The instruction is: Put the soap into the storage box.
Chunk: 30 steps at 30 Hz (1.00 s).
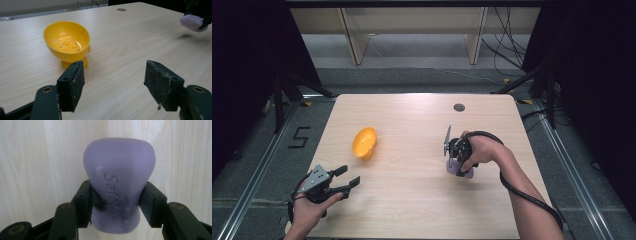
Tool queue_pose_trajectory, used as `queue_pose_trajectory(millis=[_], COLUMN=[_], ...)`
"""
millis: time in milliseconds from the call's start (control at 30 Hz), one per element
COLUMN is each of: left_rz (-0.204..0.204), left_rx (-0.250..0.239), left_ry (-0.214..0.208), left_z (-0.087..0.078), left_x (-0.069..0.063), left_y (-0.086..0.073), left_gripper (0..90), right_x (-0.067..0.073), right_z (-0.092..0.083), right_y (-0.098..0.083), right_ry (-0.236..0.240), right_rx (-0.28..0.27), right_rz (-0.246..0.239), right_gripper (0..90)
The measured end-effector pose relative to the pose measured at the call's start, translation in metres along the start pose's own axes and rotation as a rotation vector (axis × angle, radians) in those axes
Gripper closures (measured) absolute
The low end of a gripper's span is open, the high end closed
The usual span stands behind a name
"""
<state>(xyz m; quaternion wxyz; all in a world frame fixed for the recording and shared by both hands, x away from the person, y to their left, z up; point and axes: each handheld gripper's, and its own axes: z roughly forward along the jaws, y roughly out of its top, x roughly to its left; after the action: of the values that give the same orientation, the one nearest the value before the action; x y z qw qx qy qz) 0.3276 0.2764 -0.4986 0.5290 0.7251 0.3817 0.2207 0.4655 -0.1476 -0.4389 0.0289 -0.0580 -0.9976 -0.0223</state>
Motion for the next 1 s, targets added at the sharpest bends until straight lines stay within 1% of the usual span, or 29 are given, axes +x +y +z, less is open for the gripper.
queue_pose_trajectory(millis=[33,67,100,133,167,200,233,267,300,333,367,400,433,500,533,567,600,667,700,733,767,800,833,867,900,933,967,1000], left_rz=[-0.001,0.001,0.003,0.006,0.01,-0.001,0.008,0.008,0.014,0.015,0.012,0.01,0.014,0.014,0.008,0.028,0.013,0.013,0.014,0.014,0.015,0.025,0.039,0.03,0.031,0.027,0.028,0.029], left_rx=[0.001,0.002,0.0,-0.006,-0.008,-0.001,0.0,0.0,0.0,-0.001,0.0,-0.006,-0.001,-0.005,-0.003,-0.004,0.003,0.003,0.004,0.001,0.0,0.0,0.004,0.004,0.003,0.002,0.002,0.002], left_ry=[0.003,0.005,0.004,-0.002,-0.008,-0.004,-0.001,-0.001,-0.003,-0.005,-0.006,-0.011,-0.011,-0.019,-0.018,-0.023,-0.023,-0.024,-0.025,-0.027,-0.025,-0.025,-0.027,-0.023,-0.023,-0.019,-0.019,-0.023], left_z=[0.0,-0.001,0.0,0.0,0.001,0.0,0.0,0.0,0.0,0.0,0.0,0.0,0.0,0.001,0.001,0.002,0.002,0.002,0.002,0.002,0.002,0.001,0.001,0.001,0.001,0.0,0.0,0.0], left_x=[0.0,-0.001,-0.001,-0.001,-0.001,-0.002,-0.002,-0.002,-0.002,-0.002,-0.003,-0.003,-0.004,-0.005,-0.005,-0.005,-0.006,-0.007,-0.007,-0.007,-0.007,-0.006,-0.006,-0.006,-0.006,-0.007,-0.007,-0.007], left_y=[0.0,0.0,0.0,0.0,0.0,0.0,0.0,0.0,0.0,0.0,0.0,0.0,0.001,0.0,0.0,0.001,0.001,0.001,0.001,0.0,0.0,0.0,0.001,0.001,0.001,0.001,0.001,0.001], left_gripper=[31.5,31.4,31.3,31.3,31.2,31.2,31.2,31.2,31.2,31.2,31.2,31.2,31.2,31.2,31.2,31.2,31.2,31.2,31.1,31.2,31.2,31.2,31.2,31.2,31.2,31.2,31.2,31.2], right_x=[0.0,0.002,0.006,0.006,0.009,0.01,0.011,0.011,0.016,0.018,0.018,0.019,0.023,0.025,0.026,0.028,0.03,0.031,0.03,0.033,0.035,0.035,0.034,0.037,0.039,0.039,0.045,0.047], right_z=[-0.002,-0.004,-0.006,-0.006,-0.008,-0.009,-0.01,-0.01,-0.012,-0.014,-0.014,-0.014,-0.017,-0.017,-0.018,-0.018,-0.018,-0.018,-0.017,-0.019,-0.019,-0.019,-0.019,-0.019,-0.019,-0.018,-0.019,-0.018], right_y=[-0.001,-0.002,-0.002,-0.002,-0.002,-0.002,-0.001,-0.001,0.0,0.001,0.001,0.001,0.003,0.003,0.005,0.005,0.006,0.008,0.009,0.009,0.01,0.01,0.011,0.012,0.012,0.013,0.013,0.012], right_ry=[0.017,0.028,0.032,0.032,0.036,0.03,0.03,0.03,0.024,0.021,0.021,0.02,0.012,0.013,0.012,0.019,0.01,0.011,0.0,-0.003,-0.015,-0.015,-0.03,-0.04,-0.058,-0.078,-0.095,-0.125], right_rx=[-0.004,-0.008,-0.002,-0.002,0.0,-0.008,-0.009,-0.009,-0.015,-0.013,-0.013,-0.022,-0.026,-0.031,-0.025,-0.025,-0.016,-0.011,-0.025,-0.017,-0.017,-0.017,-0.03,-0.037,-0.04,-0.062,-0.076,-0.106], right_rz=[-0.031,-0.068,-0.06,-0.06,-0.093,-0.119,-0.131,-0.131,-0.136,-0.13,-0.13,-0.157,-0.157,-0.162,-0.166,-0.159,-0.158,-0.159,-0.193,-0.137,-0.125,-0.125,-0.149,-0.132,-0.125,-0.16,-0.1,-0.112], right_gripper=[49.9,49.9,49.9,49.9,49.9,49.9,49.9,49.9,49.9,49.9,49.9,49.9,49.9,49.9,49.9,49.9,49.9,49.9,49.9,50.0,49.9,49.9,49.9,49.9,49.9,49.9,49.9,49.9])
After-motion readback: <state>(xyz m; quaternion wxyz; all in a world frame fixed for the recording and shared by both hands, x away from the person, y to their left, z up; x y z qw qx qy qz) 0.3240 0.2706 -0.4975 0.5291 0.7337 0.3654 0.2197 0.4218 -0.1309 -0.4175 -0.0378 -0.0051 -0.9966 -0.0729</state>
